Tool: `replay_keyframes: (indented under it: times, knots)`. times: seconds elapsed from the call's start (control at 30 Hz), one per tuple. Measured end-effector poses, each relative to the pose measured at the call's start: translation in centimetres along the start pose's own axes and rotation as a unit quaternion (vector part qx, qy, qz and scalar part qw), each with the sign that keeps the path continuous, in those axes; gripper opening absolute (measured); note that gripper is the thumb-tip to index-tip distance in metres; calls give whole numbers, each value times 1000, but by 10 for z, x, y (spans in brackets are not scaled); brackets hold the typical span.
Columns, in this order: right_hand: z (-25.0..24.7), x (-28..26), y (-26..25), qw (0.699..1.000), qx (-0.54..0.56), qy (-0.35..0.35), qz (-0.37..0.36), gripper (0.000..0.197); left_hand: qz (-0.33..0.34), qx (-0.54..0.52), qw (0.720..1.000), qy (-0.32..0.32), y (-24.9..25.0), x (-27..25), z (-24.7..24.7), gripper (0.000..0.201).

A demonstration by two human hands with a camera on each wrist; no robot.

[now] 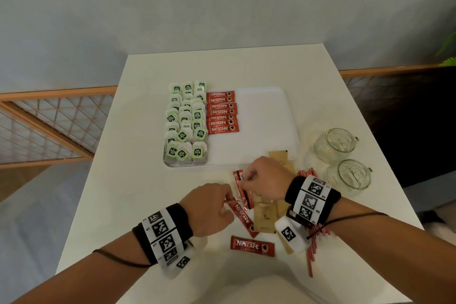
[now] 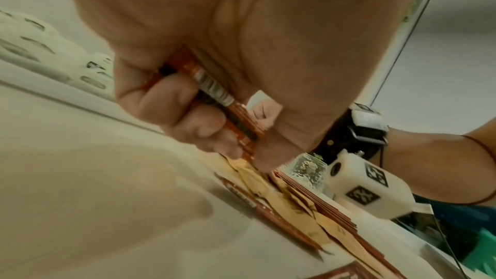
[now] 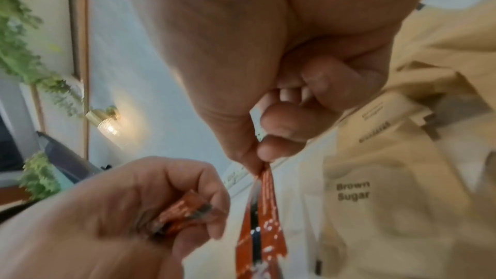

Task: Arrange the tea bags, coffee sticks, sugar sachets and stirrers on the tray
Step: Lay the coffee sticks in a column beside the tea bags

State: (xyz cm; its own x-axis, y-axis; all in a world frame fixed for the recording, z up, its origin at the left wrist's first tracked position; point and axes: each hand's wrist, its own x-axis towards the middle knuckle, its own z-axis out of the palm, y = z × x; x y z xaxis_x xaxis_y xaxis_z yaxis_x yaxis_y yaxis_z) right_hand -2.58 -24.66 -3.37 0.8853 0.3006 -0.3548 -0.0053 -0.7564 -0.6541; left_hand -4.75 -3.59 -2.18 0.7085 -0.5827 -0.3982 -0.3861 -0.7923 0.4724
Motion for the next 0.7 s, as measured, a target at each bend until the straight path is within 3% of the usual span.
replay_keyframes:
  times: [0.17,0.3,0.7]
  knots:
    - [-14,-6,9,996,36,86,11,34,50,123,989,-65,19,4,8,77]
    - [-19,-14,15,994,33,101,23,30,72,160,980,-94,29,5,16,95]
    - [-17,-23,25,988,124,87,16,21,98,222,965,-95,14,9,26,39]
